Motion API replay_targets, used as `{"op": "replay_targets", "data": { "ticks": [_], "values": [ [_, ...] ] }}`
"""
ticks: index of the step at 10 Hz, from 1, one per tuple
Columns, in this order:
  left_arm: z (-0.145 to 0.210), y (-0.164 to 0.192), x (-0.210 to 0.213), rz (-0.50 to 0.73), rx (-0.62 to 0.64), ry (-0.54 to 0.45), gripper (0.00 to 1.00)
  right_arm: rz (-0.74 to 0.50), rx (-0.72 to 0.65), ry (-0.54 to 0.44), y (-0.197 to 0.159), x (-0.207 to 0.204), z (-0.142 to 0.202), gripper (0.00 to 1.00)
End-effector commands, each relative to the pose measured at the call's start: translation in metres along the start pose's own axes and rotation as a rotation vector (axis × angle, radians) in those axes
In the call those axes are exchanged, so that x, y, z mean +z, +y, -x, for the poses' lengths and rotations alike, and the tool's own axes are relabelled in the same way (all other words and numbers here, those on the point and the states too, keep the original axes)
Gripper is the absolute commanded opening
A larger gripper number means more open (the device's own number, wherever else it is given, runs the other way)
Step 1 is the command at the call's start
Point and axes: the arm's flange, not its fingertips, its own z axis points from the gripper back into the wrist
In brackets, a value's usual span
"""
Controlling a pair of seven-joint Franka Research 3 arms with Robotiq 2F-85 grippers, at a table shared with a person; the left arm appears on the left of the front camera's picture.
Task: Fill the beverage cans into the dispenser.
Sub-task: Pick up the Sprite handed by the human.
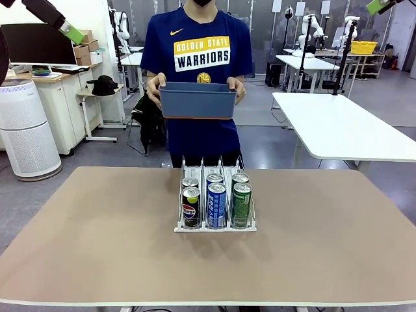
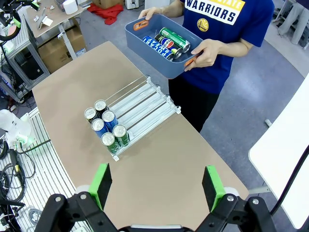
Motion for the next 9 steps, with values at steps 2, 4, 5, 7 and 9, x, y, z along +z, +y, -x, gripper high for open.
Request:
{"op": "replay_targets", "data": {
  "ticks": [2,4,5,7,9],
  "values": [
    [0.0005,-0.0006,-0.0007,-0.002,0.007,0.013,1.0,-0.001,-0.001,0.011,0.0013,0.0012,0.0007,1.0],
    [0.0005,-0.0006,-0.0007,-0.002,0.007,0.013,1.0,-0.001,-0.001,0.011,0.0013,0.0012,0.0007,1.0],
    [0.0005,-0.0006,-0.0007,-0.002,0.007,0.013,1.0,-0.001,-0.001,0.011,0.0013,0.0012,0.0007,1.0],
    [0.0005,-0.0006,-0.0007,-0.002,0.007,0.013,1.0,-0.001,-0.001,0.011,0.0013,0.0012,0.0007,1.0],
    [0.0005,-0.0006,-0.0007,-0.002,0.007,0.013,1.0,-0.001,-0.001,0.011,0.0013,0.0012,0.0007,1.0]
  ]
}}
